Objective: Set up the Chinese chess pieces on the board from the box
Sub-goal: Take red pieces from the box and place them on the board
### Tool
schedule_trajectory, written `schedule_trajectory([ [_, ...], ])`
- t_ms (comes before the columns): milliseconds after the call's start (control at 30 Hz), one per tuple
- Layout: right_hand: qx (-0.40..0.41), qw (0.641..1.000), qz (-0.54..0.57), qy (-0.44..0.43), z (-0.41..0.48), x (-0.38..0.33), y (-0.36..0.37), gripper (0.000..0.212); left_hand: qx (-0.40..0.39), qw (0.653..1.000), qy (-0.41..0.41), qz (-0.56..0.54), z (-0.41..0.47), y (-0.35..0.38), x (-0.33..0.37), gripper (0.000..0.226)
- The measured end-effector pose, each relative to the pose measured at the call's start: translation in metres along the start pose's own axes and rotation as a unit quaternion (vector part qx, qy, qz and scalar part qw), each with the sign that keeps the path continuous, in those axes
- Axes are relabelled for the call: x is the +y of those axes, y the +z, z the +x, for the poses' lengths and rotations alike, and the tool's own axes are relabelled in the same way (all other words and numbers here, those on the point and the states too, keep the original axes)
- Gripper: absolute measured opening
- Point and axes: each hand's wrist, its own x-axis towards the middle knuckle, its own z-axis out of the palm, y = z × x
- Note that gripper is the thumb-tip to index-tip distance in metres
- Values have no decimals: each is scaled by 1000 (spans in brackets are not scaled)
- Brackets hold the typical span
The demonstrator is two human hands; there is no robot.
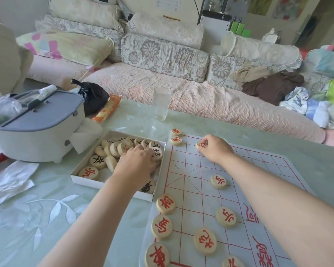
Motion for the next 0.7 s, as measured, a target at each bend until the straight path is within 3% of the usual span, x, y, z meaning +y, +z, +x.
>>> schedule_trajectory([
  [133,7,1000,-17,-18,-4,-10,-6,28,8,1000,-5,-26,4,0,-4,49],
  [233,29,997,1,-78,-15,-33,-10,24,31,999,-21,-34,5,-7,-11,54],
  [433,-2,969,76,-237,-52,-101,-14,15,153,986,-66,-28,-5,-27,-37,34],
  [567,-30,958,72,-278,-63,-141,-9,33,177,977,-116,-29,-17,-36,-61,37],
  [700,-88,956,31,-279,-60,-170,1,59,126,981,-143,22,-30,-41,-72,41],
])
